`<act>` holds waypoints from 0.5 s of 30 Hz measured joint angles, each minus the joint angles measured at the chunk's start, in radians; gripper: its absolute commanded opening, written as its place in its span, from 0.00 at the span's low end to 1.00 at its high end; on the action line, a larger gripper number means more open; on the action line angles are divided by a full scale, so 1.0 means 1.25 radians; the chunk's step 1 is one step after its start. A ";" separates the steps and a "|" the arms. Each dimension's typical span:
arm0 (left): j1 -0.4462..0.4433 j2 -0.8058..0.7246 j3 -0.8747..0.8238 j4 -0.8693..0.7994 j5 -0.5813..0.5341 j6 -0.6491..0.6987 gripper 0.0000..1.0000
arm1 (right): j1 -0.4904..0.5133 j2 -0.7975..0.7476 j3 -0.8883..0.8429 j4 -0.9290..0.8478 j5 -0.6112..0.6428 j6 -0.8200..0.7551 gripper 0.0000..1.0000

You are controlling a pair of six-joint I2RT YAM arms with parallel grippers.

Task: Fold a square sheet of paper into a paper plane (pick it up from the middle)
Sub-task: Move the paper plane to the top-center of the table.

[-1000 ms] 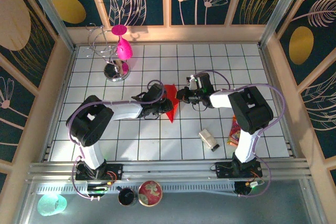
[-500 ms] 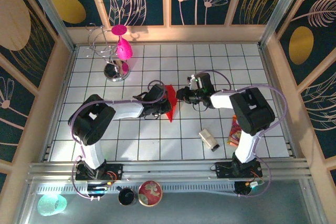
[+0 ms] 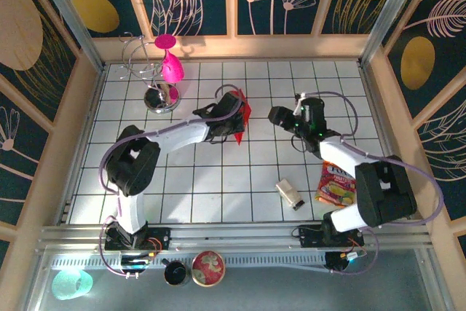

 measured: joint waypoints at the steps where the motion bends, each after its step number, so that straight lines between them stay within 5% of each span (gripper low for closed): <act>1: 0.004 0.025 0.039 -0.018 -0.005 0.016 0.08 | -0.012 -0.010 -0.005 -0.002 0.007 -0.003 0.72; 15: 0.096 0.369 0.491 -0.250 -0.038 0.137 0.09 | -0.070 -0.023 -0.037 -0.015 -0.002 -0.016 0.73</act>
